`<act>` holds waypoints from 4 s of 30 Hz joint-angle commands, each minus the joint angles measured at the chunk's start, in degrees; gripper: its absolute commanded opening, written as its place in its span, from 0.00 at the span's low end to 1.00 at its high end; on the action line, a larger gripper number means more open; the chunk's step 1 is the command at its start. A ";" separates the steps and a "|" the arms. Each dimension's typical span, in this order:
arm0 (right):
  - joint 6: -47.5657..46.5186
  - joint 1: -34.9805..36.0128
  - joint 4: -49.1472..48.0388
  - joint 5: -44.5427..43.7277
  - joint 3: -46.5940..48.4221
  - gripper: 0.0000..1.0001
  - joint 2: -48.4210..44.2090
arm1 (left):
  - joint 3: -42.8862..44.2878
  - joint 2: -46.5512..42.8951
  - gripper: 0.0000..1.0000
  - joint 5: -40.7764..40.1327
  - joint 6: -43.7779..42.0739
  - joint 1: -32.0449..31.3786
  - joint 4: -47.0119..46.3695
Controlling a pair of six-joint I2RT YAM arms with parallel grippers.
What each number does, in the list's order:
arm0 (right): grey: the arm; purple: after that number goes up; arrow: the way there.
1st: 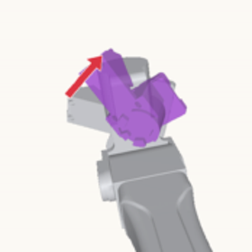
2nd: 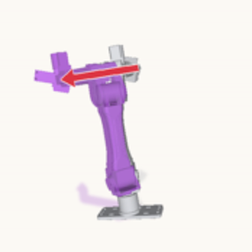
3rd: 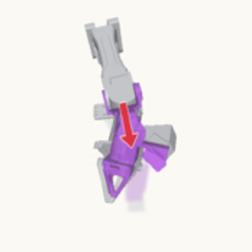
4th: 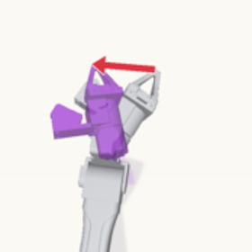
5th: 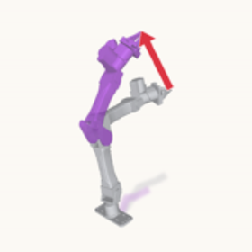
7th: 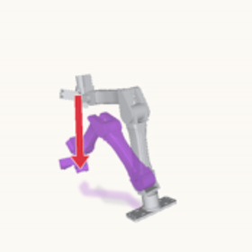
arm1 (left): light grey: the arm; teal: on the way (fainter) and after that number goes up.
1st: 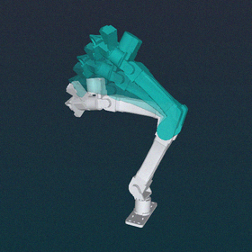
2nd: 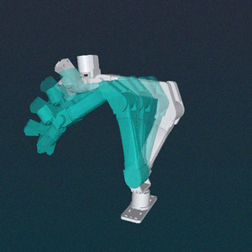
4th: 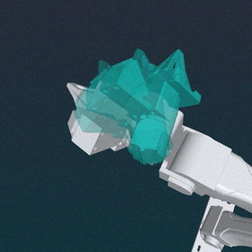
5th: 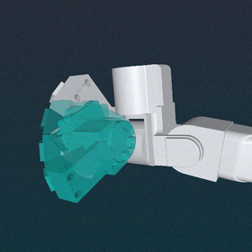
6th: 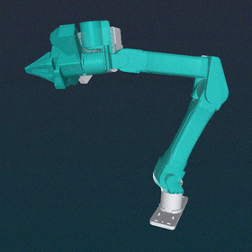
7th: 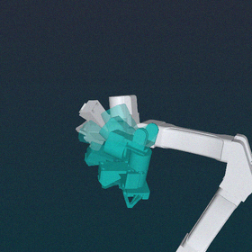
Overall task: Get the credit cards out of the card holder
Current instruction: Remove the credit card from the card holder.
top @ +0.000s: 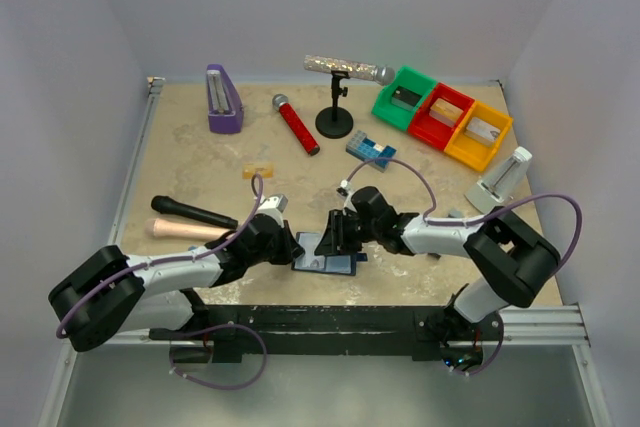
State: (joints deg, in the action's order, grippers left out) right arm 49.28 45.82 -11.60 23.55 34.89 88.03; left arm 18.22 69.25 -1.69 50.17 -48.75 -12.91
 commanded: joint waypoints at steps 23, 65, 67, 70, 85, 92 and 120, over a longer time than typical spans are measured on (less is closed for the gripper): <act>3.10 -0.47 -9.32 0.09 -4.39 0.43 0.48 | -0.55 2.02 0.00 1.34 -0.07 0.32 -3.35; 9.35 -1.61 -23.12 3.08 -8.00 0.41 4.17 | -4.77 3.96 0.00 1.08 0.89 0.32 -6.08; 9.35 -1.79 -22.42 2.38 -8.26 0.42 4.17 | -4.95 3.96 0.00 1.08 0.72 0.24 -6.17; 8.91 -1.97 -20.84 1.68 -8.26 0.42 4.17 | -4.95 3.96 0.00 0.99 0.80 0.32 -6.17; 7.15 -2.23 -16.27 0.00 -7.91 0.48 3.38 | -4.95 3.08 0.00 0.73 1.07 0.24 -5.29; 5.92 -2.23 -13.55 -0.43 -7.21 0.50 3.55 | -4.86 1.59 0.13 0.82 1.24 0.32 -4.23; 7.94 -2.84 -26.54 3.52 -10.11 0.45 2.94 | -5.30 5.45 0.00 1.17 0.89 0.24 -5.81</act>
State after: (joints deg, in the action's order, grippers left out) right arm 57.39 43.03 -32.77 25.50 25.02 91.33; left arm 14.72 71.79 -1.23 51.48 -48.12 -21.87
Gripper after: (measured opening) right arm 0.450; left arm 0.022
